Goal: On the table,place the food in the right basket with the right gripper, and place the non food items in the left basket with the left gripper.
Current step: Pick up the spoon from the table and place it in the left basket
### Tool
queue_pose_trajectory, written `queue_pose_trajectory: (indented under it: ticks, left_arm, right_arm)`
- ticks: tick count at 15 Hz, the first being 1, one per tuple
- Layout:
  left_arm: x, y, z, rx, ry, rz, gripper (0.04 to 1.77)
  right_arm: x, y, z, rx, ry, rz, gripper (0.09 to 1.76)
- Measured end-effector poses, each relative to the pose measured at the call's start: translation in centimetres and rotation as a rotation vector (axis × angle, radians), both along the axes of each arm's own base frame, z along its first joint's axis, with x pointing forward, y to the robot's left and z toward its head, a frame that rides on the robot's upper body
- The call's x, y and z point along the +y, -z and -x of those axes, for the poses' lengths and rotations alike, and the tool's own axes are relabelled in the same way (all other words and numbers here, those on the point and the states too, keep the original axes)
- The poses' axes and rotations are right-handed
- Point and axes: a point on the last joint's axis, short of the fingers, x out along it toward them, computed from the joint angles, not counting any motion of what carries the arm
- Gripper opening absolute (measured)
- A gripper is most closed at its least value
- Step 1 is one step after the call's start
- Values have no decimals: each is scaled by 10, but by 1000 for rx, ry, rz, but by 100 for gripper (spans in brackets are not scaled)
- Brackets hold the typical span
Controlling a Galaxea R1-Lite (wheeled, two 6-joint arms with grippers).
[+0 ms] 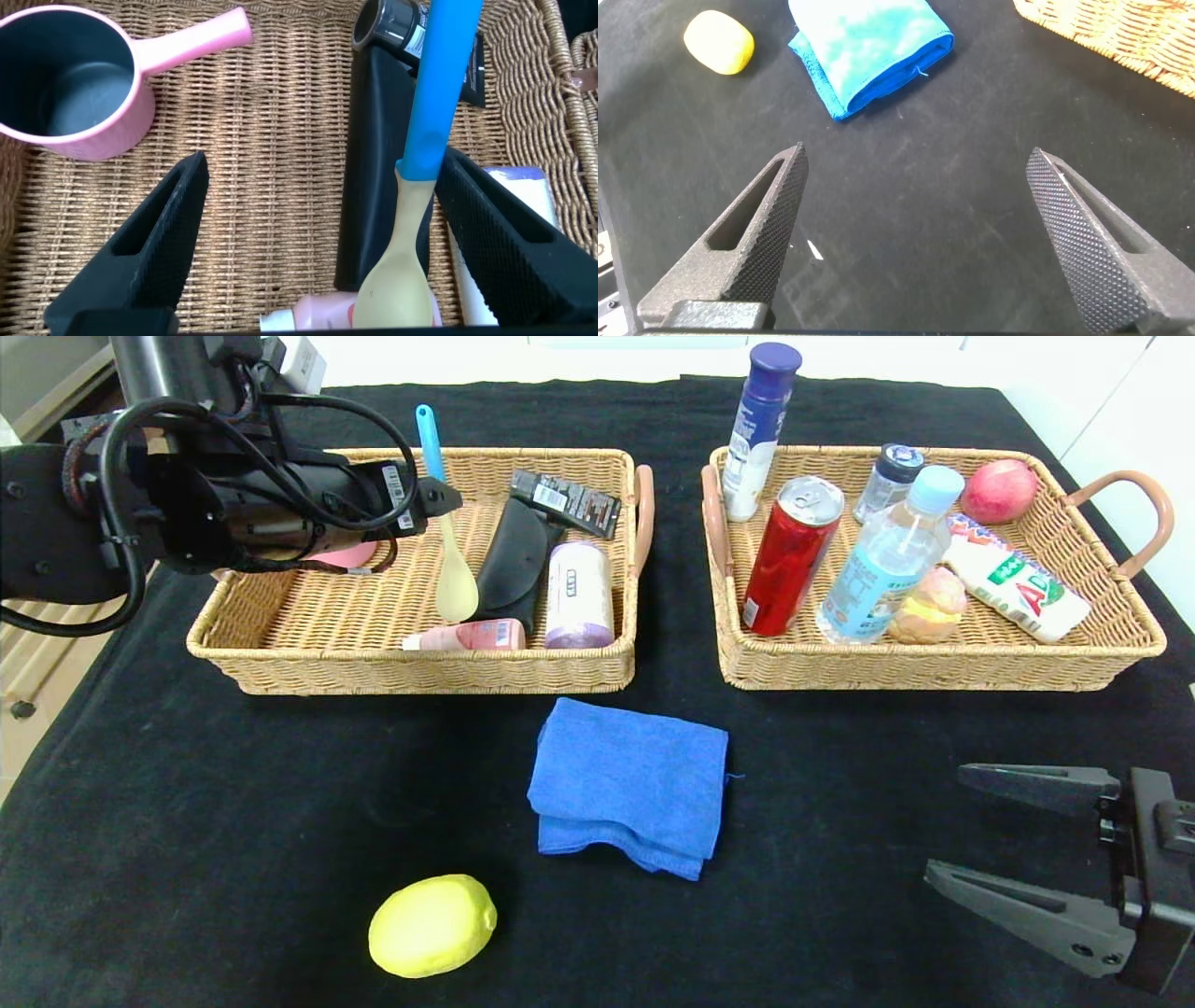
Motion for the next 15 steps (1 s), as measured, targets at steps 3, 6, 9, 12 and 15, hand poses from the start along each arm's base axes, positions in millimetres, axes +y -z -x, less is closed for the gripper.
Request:
queue_pose_trajectory:
  ticks: [3,6,9,12,15]
  left_arm:
    - [0,1,3,27,-1,-19,170]
    - [-1,4,4,41,3,-45,170]
    - [-1,6,7,47,10,-71,170]
    - [-2,3,13,39,21,-105,170]
    - [0,1,22,70,34,-211,171]
  right_arm:
    - [0,0,0,0,0,0,171]
    - [0,0,0,0,0,0,171]
    - [0,0,0,0,0,0,171]
    - [0,0,0,-1,0,0,171]
    - [0,0,0,-1,1,0,171]
